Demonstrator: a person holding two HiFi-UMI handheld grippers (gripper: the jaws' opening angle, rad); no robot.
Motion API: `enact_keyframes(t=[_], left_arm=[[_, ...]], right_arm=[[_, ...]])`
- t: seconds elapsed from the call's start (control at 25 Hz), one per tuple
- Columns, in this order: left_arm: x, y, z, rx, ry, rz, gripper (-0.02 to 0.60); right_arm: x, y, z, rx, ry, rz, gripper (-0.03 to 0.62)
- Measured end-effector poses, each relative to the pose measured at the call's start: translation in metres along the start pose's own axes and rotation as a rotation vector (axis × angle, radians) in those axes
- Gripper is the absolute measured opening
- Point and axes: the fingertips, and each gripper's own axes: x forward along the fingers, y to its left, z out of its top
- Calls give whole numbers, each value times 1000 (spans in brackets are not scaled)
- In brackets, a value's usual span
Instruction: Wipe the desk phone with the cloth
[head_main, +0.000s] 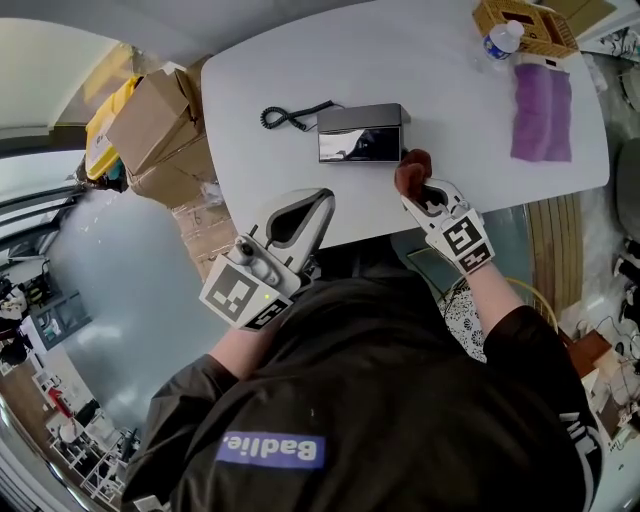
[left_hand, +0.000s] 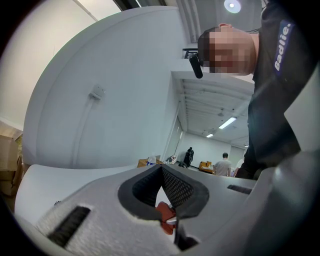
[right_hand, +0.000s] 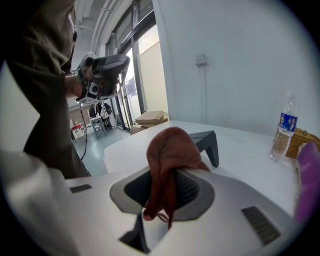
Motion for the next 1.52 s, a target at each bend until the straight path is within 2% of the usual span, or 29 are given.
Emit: enact_keyframes(t=[0.16,0.32,0.52,0.72,0.96,1.24,1.52], left_arm=[[-7,3,6,-2,-29,-4,9],[-11,8,18,2,-60,15,9],[-15,21,32,11,-83,69,9],[-22,33,28,2,-82,143,9],[-36,48,20,-23,-94,197,9],[-47,49,20,-31,-116,168,9],[-64,47,24,-25,-127,134,9]], right_arm=[[-18,-1,42,-42,-59,-33,89],[-24,-36,101,-146,-113,-76,89],[4,-84,134,-251,-74,-110,89],[45,-105,118,-334,85,-110,89],[66,-82,89,-375,249,9,89],[52,-30,66,-361,337,106,89],[49,11,51,-355,399,136,89]])
